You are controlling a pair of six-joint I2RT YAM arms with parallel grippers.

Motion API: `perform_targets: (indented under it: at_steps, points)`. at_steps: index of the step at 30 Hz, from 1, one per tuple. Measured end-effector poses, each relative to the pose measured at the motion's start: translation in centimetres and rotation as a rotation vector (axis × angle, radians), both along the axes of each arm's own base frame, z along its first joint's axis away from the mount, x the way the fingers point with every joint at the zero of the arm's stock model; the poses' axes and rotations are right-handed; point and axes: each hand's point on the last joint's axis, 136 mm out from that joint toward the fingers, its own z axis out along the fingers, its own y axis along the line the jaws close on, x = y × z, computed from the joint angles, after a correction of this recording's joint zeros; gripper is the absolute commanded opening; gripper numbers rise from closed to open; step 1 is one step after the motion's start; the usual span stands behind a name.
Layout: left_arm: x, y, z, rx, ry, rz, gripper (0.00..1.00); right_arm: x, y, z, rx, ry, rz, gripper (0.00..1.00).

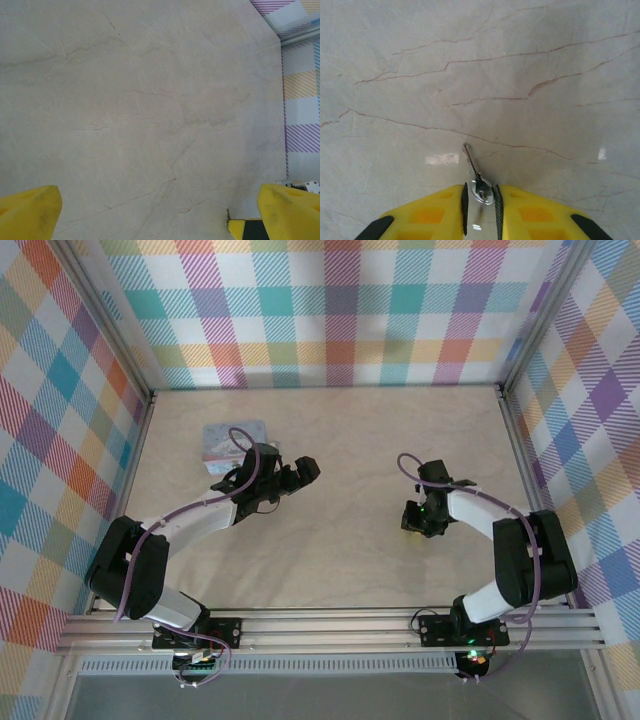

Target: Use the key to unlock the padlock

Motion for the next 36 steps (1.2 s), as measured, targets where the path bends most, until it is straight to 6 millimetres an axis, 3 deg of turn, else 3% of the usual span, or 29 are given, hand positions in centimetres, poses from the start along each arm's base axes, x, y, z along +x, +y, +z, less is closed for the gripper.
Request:
perform_targets:
  at_steps: [12, 19, 28, 36]
  points:
    - [0.0, 0.0, -0.1, -0.001, 0.004, 0.002, 1.0, 0.4, 0.2, 0.1, -0.009, -0.008, 0.007, 0.06]
    - [0.0, 0.0, -0.1, 0.001, 0.006, 0.003, 1.0, 0.6, 0.3, 0.7, -0.002, -0.031, 0.01, 0.02]
    - [0.2, -0.6, 0.9, -0.061, 0.018, 0.018, 1.0, 1.8, 1.1, 4.1, 0.058, -0.163, 0.02, 0.0]
    - [1.2, -3.5, 4.0, -0.326, 0.093, 0.044, 0.97, 3.3, 2.7, 8.4, 0.18, -0.312, 0.0, 0.0]
